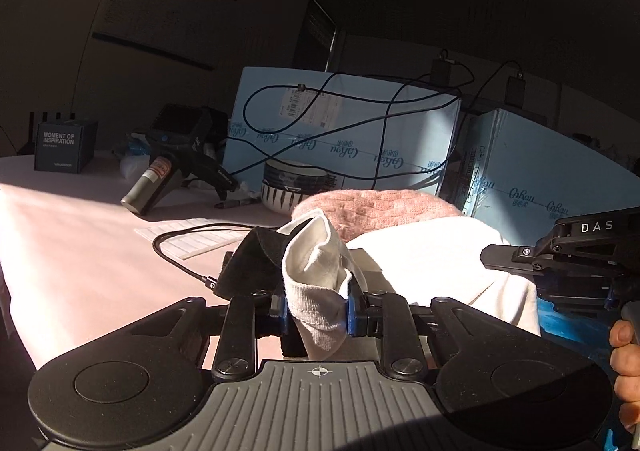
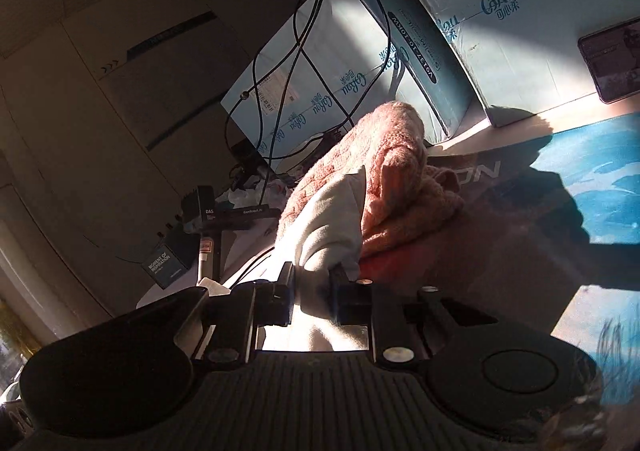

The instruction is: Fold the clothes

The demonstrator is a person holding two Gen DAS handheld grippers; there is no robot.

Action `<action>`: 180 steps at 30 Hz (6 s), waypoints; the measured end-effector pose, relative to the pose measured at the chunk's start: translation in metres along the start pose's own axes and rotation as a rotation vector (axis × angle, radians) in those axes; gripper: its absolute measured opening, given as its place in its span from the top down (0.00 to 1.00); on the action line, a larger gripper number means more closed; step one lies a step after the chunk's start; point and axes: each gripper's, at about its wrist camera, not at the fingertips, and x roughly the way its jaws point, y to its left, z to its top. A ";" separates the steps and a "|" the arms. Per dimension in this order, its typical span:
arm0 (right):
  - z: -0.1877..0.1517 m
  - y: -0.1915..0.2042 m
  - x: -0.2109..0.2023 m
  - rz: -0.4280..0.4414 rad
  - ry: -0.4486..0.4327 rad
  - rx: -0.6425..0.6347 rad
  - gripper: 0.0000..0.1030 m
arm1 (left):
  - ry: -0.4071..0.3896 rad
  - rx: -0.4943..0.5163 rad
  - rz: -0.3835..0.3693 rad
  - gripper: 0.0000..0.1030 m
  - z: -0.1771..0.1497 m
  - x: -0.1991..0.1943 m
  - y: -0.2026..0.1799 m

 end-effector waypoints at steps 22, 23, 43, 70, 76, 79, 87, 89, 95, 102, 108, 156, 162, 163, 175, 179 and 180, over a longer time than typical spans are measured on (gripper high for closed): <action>-0.009 -0.126 -0.202 -0.443 -0.215 0.144 0.78 | 0.229 -0.027 -0.470 0.48 -0.031 0.033 -0.096; -0.010 -0.122 -0.205 -0.476 -0.244 0.110 0.68 | 0.226 -0.045 -0.451 0.42 -0.029 0.034 -0.091; -0.080 0.021 -0.114 -0.185 0.102 -0.681 0.06 | 0.386 -0.246 -0.643 0.15 0.009 0.100 -0.074; -0.049 -0.002 -0.134 -0.151 -0.052 -0.402 0.86 | 0.442 0.138 -0.612 0.84 0.004 0.128 -0.139; -0.015 -0.014 -0.178 -0.063 -0.253 -0.266 0.88 | 0.292 0.074 -0.703 0.88 0.041 0.112 -0.168; 0.001 -0.029 -0.208 -0.071 -0.375 -0.203 0.88 | 0.276 0.034 -0.754 0.88 0.049 0.113 -0.191; 0.018 -0.070 -0.289 -0.220 -0.588 -0.092 0.90 | 0.323 0.042 -0.969 0.88 0.038 0.121 -0.308; 0.017 -0.079 -0.308 -0.277 -0.630 -0.066 0.91 | 0.352 0.042 -1.023 0.88 0.033 0.123 -0.343; 0.002 -0.108 -0.356 -0.475 -0.720 0.041 0.91 | 0.477 0.100 -1.172 0.88 -0.002 0.114 -0.446; -0.039 -0.146 -0.386 -0.759 -0.719 0.235 0.92 | 0.621 0.189 -1.267 0.88 -0.064 0.091 -0.526; -0.075 -0.170 -0.400 -0.906 -0.668 0.350 0.94 | 0.650 0.148 -1.273 0.53 -0.058 0.082 -0.512; 0.098 -0.244 -0.227 -1.011 -0.046 -0.157 0.95 | 0.239 0.412 -0.540 0.12 0.013 0.124 -0.169; 0.094 -0.263 -0.234 -1.086 -0.036 -0.139 0.95 | 0.250 0.699 -0.847 0.12 -0.020 0.074 -0.223; 0.092 -0.264 -0.235 -1.088 -0.044 -0.132 0.94 | 0.262 0.747 -0.878 0.12 -0.027 0.068 -0.229; 0.091 -0.202 -0.259 -0.601 -0.213 0.130 0.44 | 0.378 0.840 -0.979 0.49 -0.050 0.067 -0.255; 0.082 -0.203 -0.237 -0.357 -0.132 0.282 0.42 | 0.482 0.710 -1.030 0.75 -0.039 0.082 -0.250; 0.080 -0.204 -0.231 -0.323 -0.117 0.313 0.42 | 0.502 0.670 -1.039 0.80 -0.036 0.086 -0.248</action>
